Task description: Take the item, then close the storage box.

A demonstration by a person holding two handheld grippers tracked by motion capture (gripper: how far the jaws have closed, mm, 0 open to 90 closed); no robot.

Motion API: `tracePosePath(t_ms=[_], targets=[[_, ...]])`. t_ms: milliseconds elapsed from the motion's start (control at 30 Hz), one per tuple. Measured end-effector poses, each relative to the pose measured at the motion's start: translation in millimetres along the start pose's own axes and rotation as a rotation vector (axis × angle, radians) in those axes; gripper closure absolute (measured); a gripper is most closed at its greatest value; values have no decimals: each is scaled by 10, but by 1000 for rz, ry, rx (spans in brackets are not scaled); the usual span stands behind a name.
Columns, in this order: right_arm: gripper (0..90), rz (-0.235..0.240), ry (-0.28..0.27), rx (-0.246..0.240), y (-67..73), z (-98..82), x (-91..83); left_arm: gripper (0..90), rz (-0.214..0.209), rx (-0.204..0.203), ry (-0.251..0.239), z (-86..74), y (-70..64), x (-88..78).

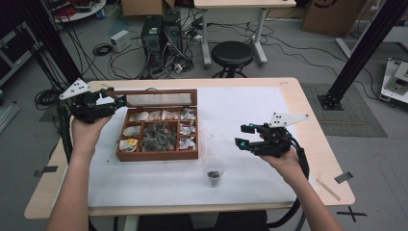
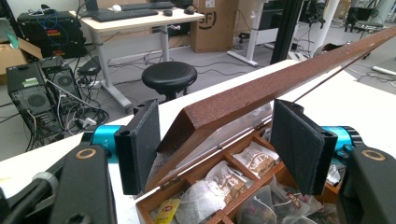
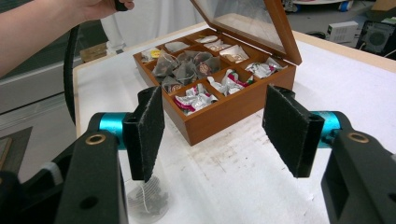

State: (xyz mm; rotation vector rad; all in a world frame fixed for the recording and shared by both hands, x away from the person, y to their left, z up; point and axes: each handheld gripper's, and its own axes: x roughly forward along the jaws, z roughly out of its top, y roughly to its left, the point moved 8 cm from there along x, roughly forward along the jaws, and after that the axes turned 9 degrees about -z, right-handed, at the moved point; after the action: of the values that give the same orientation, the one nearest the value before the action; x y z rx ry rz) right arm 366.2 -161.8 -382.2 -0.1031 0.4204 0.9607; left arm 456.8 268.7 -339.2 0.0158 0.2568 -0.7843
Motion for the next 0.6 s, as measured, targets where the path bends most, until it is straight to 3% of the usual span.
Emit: tracePosePath(t_ms=[600], targets=[[382, -22, -13, 5, -65, 20, -48, 323, -5, -1, 6, -28, -25, -6]])
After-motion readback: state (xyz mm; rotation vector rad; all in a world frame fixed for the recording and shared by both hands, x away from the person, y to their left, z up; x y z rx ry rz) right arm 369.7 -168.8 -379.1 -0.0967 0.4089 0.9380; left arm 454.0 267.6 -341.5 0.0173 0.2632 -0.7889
